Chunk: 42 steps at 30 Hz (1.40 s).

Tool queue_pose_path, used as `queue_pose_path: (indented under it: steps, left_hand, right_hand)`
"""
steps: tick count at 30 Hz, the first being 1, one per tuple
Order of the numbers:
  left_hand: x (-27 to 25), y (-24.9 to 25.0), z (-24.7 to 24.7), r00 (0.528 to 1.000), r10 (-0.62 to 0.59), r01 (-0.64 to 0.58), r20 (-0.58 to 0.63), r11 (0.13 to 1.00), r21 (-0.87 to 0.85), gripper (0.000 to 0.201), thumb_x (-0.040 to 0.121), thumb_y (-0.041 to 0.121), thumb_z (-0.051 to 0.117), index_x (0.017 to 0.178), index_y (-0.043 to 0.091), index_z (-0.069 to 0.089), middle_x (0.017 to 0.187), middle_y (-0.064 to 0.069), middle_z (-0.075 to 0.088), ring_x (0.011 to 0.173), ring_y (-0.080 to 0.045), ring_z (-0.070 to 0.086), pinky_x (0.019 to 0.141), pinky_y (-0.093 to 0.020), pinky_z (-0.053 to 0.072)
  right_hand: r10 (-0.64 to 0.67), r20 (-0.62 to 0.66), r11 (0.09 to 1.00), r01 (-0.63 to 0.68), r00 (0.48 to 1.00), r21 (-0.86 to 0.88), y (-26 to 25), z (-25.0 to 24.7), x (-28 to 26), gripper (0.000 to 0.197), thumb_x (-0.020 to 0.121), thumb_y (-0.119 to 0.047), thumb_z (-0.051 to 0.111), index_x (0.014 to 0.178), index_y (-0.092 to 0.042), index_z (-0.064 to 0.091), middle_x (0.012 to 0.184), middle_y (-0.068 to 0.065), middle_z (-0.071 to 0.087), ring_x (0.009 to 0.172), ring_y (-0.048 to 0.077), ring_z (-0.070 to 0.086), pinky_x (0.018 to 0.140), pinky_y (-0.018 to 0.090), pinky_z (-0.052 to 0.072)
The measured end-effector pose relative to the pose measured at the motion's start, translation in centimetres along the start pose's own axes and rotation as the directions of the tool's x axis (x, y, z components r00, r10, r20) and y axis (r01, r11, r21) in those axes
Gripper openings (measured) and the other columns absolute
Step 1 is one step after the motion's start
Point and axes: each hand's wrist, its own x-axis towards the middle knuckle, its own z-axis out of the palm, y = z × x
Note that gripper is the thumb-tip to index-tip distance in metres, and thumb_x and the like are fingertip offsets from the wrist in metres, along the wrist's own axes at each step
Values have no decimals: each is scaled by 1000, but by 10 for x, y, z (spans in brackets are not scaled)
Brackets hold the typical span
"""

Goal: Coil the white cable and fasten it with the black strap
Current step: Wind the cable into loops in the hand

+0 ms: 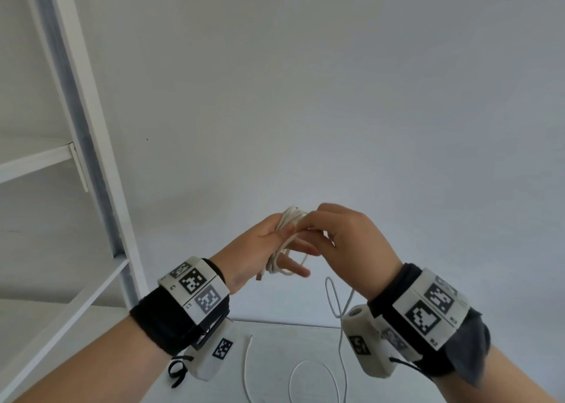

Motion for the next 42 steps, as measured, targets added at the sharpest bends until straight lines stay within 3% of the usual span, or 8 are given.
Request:
queue_pose_path:
  steps: [4,8,11,17,25,29,33,42]
  left_hand:
    - [-3,-3,2,998,-41,41,53,999,-3,37,95,45,34,119,22,52,91,-12,75,51,-28,62,80,-47,57]
    - [-3,-6,3,998,-65,65,-1,997,-47,37,97,41,34,98,8,49,67,-10,66,31,-12,33,60,-38,54]
    - [-4,-8,4,997,-60,59,-42,997,-41,38,98,43,30,84,10,44,53,-4,53,31,-9,23,47,-28,33]
    - [-5,-9,6,998,-62,62,-8,997,-53,38,97,42,30,74,13,35,51,3,28,36,-9,17,46,-28,12]
    - [-7,-1,-3,991,-75,105,109,950,-295,32,84,43,48,74,13,51,45,6,25,29,-4,17,36,-15,17]
    - [-7,6,-5,988,-69,124,140,893,-433,33,87,42,45,68,16,52,44,8,24,26,-2,17,35,-16,15]
    - [-5,10,-7,989,-68,126,130,844,-522,36,86,44,44,65,17,54,43,9,25,25,0,19,33,-17,15]
    - [2,29,-29,997,60,-23,37,768,-640,40,93,45,33,68,19,50,40,9,30,29,-6,9,33,-17,16]
  right_hand:
    - [18,-30,1000,-18,999,2,7,0,7,9,85,-17,61,83,-20,69,72,-7,58,60,0,47,58,28,47]
    - [32,-35,999,-31,999,25,12,2,9,6,84,-17,62,83,-19,68,73,-5,61,65,6,53,62,26,47]
    - [36,-38,999,-35,999,29,16,4,10,4,84,-18,63,82,-19,66,75,-3,63,68,10,56,64,29,48]
    - [124,-34,991,-122,992,56,23,4,12,8,82,-24,66,78,-19,60,67,-7,58,62,4,51,61,14,42]
    - [325,60,896,-327,944,300,48,8,9,45,62,-58,64,62,-14,55,49,-10,40,42,4,33,44,12,31]
    - [352,115,799,-362,929,481,60,17,3,34,82,-40,61,52,-27,51,48,-11,42,43,6,35,47,17,33]
    - [365,118,758,-369,923,539,68,25,-1,34,92,-17,50,58,-20,49,54,-3,44,43,5,38,49,22,40]
    - [436,238,715,-495,868,494,90,50,-32,37,98,-18,33,66,-13,51,50,-10,39,44,1,37,58,25,47]
